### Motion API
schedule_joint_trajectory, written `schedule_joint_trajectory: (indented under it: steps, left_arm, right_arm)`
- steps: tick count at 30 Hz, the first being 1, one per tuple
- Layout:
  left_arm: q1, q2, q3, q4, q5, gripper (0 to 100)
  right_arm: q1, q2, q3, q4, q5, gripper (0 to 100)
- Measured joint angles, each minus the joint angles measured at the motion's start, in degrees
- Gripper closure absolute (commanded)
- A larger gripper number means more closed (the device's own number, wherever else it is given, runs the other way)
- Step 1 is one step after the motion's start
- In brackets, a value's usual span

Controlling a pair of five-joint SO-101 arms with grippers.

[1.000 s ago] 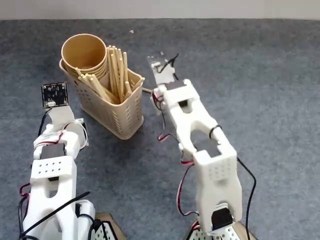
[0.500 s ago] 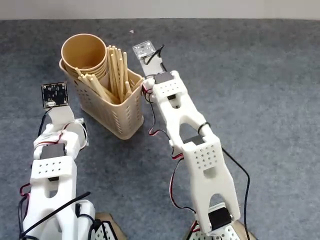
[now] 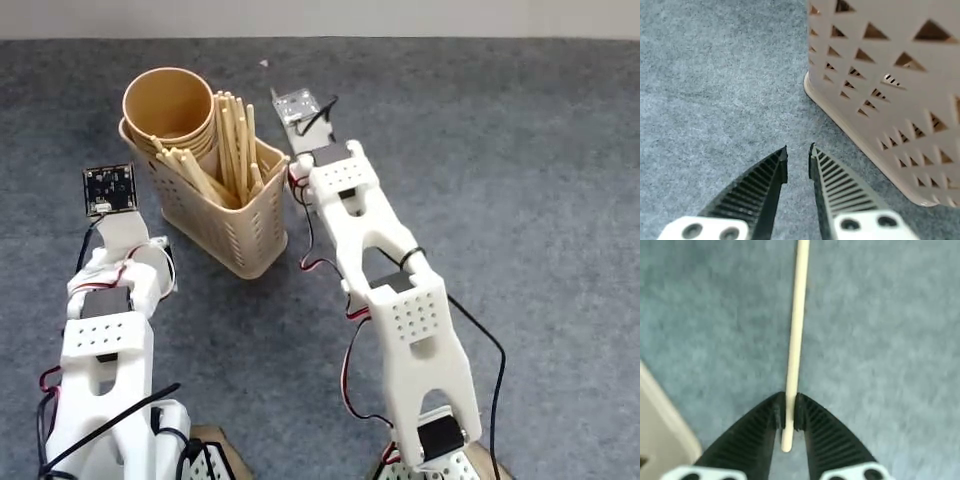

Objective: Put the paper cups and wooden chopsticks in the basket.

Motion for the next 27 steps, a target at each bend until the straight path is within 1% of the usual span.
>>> schedule_joint_trajectory:
  steps: [2, 6, 10, 15, 22, 25, 27]
  left_arm:
    - [0.00, 0.00, 0.00, 0.00, 0.00, 90]
    - [0.00, 0.00, 0.00, 0.00, 0.00, 90]
    - [0.00, 0.00, 0.00, -0.09, 0.00, 90]
    - [0.00, 0.00, 0.00, -0.26, 0.00, 90]
    - [0.00, 0.00, 0.00, -0.35, 0.00, 90]
    - [0.00, 0.00, 0.00, -0.35, 0.00, 90]
    - [0.00, 0.00, 0.00, -0.35, 0.00, 90]
  right_arm:
    - [0.62, -0.44, -1.23, 3.96, -1.85, 99.4]
    - [4.66, -2.55, -4.22, 9.49, -7.47, 99.4]
    - [9.93, -10.20, -5.19, 13.45, -8.62, 99.4]
    - [12.48, -24.44, -5.36, 16.18, -8.97, 99.4]
    - [12.40, -47.74, -5.45, 16.97, -9.58, 99.4]
    - [10.81, -57.58, -3.16, 17.05, -11.43, 99.4]
    - [8.35, -64.26, 0.88, 17.05, -11.60, 99.4]
